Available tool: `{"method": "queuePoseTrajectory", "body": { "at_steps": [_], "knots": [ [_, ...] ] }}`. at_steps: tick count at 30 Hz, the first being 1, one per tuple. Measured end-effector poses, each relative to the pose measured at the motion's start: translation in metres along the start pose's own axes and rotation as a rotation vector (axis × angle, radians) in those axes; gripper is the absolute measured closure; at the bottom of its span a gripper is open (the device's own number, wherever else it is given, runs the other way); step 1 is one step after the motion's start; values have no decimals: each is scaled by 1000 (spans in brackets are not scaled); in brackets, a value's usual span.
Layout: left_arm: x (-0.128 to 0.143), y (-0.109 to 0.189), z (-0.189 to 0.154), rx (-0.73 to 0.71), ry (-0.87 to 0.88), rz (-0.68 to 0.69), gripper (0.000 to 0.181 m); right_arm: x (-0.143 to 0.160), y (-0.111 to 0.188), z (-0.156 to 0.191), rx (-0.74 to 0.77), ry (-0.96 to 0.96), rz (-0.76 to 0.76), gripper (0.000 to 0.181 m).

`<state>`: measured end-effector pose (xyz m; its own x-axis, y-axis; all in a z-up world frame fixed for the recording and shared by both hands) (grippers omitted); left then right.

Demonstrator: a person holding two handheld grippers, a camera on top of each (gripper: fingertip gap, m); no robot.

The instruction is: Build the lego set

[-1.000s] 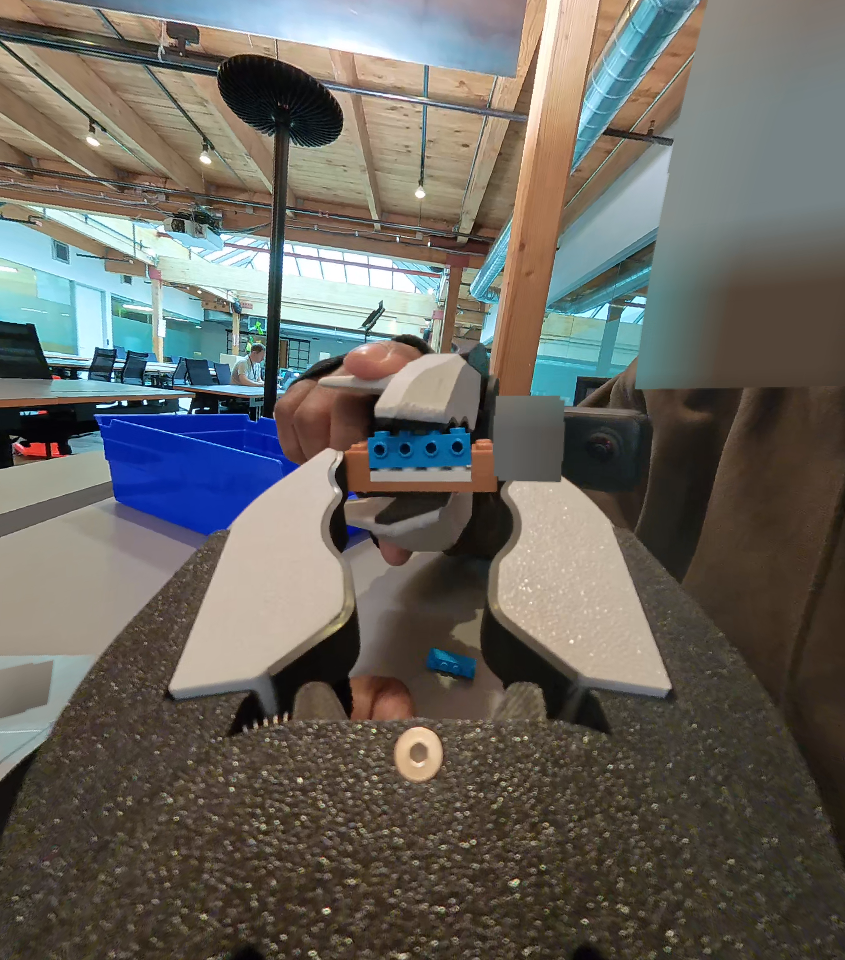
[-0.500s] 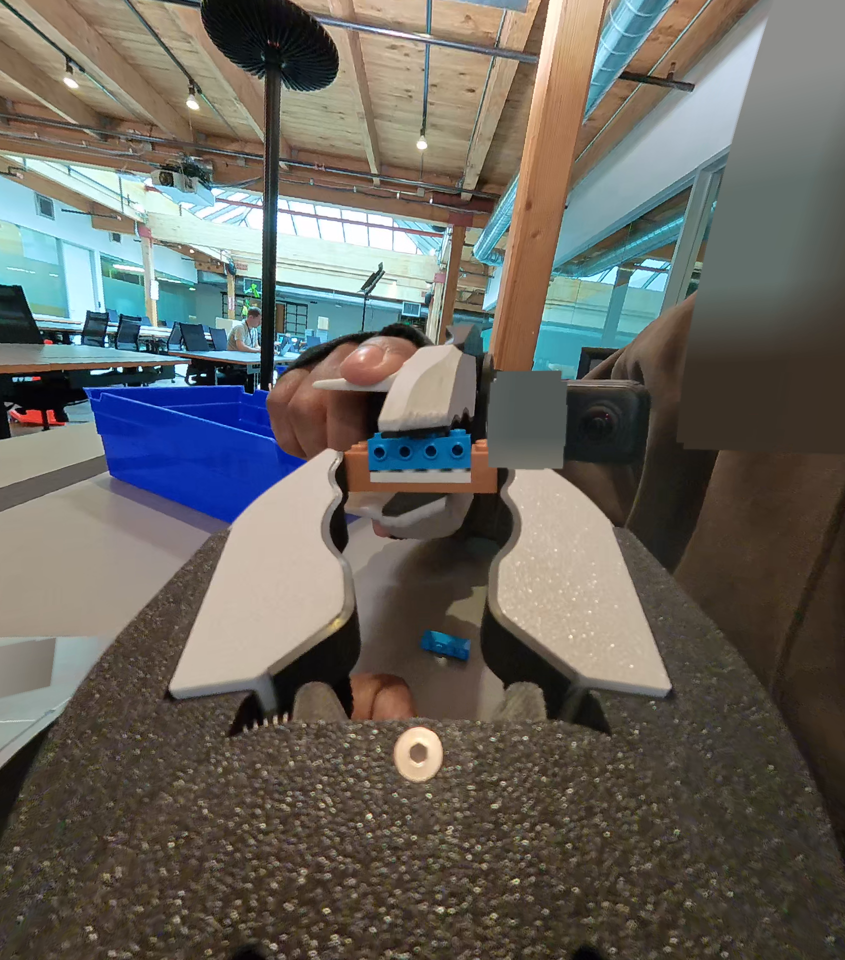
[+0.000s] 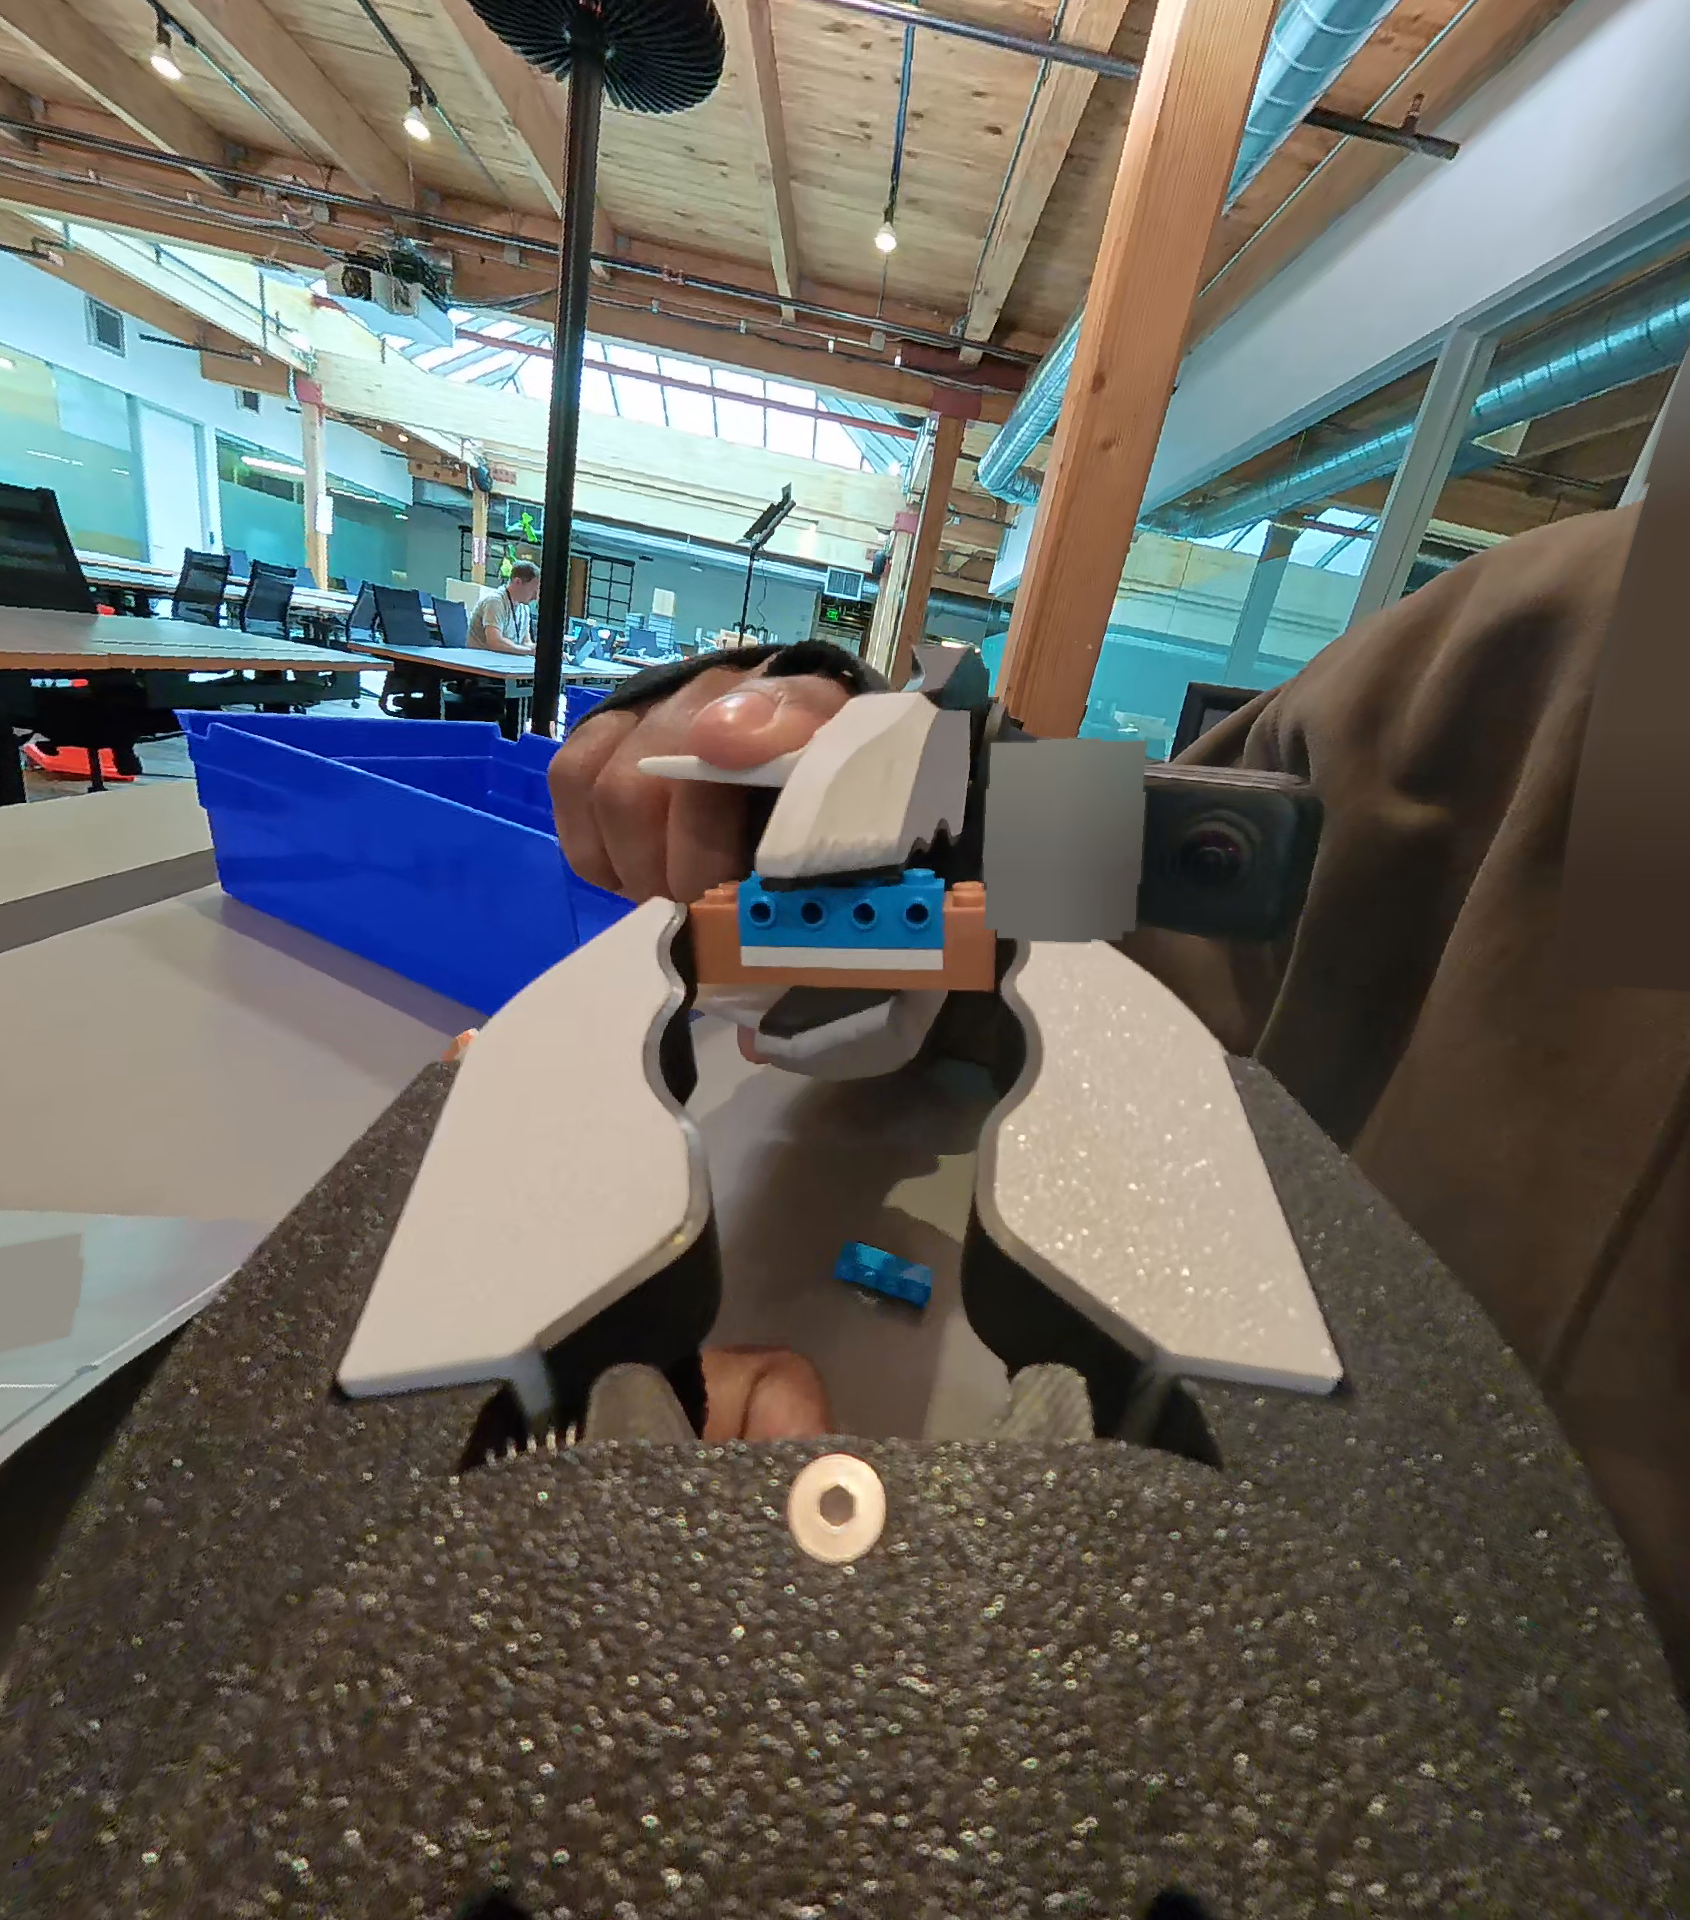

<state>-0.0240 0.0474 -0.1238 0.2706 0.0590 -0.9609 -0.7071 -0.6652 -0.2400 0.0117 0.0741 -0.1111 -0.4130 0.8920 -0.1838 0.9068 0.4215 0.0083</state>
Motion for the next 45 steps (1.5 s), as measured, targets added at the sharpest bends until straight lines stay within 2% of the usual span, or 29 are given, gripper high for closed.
{"method": "queuePoseTrajectory", "body": {
  "at_steps": [8,11,13,14,18,40,45],
  "knots": [
    [3,1,4,-18,-41,23,126,3,-1,6,87,47,19,161],
    [3,3,6,-25,-38,17,126,0,-2,9,92,48,19,140],
    [3,3,6,-28,-38,19,126,-3,0,8,99,32,6,135],
    [3,3,7,-28,-37,20,126,-4,0,8,97,27,3,135],
    [5,1,5,-28,-38,36,126,-5,1,7,111,2,-11,161],
    [7,-1,5,-36,-16,62,126,-5,3,7,57,-39,4,163],
    [2,-3,4,-84,-91,79,126,-4,4,5,170,-27,-30,162]
  ]
}}
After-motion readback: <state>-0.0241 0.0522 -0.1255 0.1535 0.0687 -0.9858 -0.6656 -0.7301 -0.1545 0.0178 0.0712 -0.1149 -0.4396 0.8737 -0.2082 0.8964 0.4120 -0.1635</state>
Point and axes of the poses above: each gripper's, where its closed fingertips meet, y back along the fingers, x out of its underside, z = x × y across the jaws, the point moved 5 cm from there along y, back along the fingers, and after that the axes turned 3 degrees about -y, right-handed, at the moved point
